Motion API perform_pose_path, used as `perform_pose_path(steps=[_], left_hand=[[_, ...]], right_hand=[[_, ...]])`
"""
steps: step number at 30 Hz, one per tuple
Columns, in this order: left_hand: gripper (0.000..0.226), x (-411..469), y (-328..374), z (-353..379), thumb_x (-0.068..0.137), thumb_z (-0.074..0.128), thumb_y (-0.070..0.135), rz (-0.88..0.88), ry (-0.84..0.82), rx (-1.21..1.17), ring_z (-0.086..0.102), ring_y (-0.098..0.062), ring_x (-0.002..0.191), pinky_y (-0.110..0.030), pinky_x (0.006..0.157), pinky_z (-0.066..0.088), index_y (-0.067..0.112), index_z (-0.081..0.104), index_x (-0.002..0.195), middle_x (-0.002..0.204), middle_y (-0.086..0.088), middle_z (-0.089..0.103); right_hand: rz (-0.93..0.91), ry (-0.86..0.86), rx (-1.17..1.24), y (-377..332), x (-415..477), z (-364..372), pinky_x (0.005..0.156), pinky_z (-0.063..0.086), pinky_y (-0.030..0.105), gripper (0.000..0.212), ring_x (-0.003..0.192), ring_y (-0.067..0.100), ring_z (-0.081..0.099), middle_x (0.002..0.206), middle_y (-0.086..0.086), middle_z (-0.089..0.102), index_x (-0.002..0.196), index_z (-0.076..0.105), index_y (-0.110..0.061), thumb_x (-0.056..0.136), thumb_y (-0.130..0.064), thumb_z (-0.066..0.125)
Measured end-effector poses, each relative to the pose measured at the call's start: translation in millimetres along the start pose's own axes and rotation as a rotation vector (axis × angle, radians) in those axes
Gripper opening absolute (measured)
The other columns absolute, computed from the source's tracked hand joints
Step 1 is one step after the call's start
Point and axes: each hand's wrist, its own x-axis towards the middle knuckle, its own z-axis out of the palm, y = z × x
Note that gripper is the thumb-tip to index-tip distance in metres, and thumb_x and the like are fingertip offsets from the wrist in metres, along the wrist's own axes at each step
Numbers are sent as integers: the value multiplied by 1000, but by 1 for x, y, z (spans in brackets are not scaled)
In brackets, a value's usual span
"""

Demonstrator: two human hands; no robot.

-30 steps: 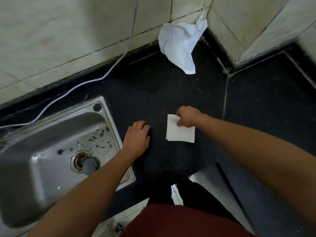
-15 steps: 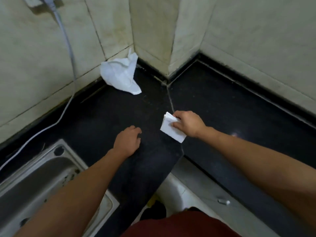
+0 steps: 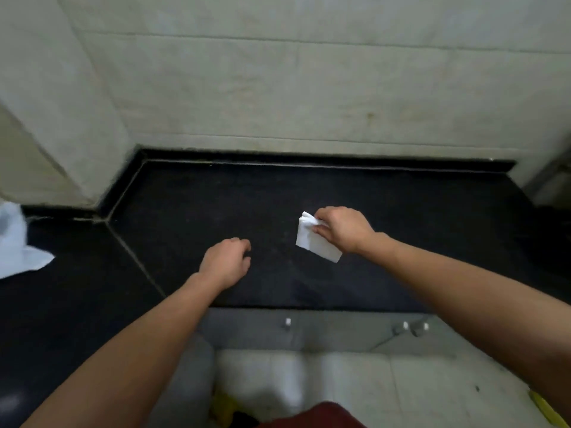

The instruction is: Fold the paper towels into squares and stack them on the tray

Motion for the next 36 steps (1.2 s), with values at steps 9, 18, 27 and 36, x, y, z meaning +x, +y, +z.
perform_pose_path(steps=[9, 18, 27, 36], left_hand=[[24, 61, 279, 34, 91, 53, 29, 510, -98, 75, 58, -28, 105, -36, 81, 48, 18, 58, 112, 115, -5, 61], [28, 137, 518, 80, 93, 52, 31, 903, -167, 140, 59, -27, 106, -36, 83, 49, 18, 58, 117, 118, -4, 60], [26, 187, 745, 106, 95, 50, 30, 1189, -200, 95, 58, -25, 102, -37, 81, 49, 17, 58, 116, 114, -4, 61], [17, 178, 909, 103, 91, 56, 29, 1388, -107, -52, 60, -24, 90, -33, 65, 45, 16, 61, 102, 97, -2, 61]], right_hand=[[477, 75, -32, 212, -202, -41, 71, 45, 37, 21, 97, 30, 60, 108, 4, 63, 110, 58, -20, 92, -27, 50], [848, 134, 15, 378, -350, -52, 67, 42, 33, 24, 99, 26, 61, 106, 0, 67, 112, 61, -27, 90, -28, 52], [1119, 223, 5, 500, -455, -96, 71, 45, 38, 16, 102, 35, 59, 108, 10, 67, 101, 62, -18, 91, -27, 53], [1180, 316, -25, 601, -540, -157, 63, 24, 31, 18, 97, 33, 56, 105, 12, 62, 102, 61, -11, 95, -19, 47]])
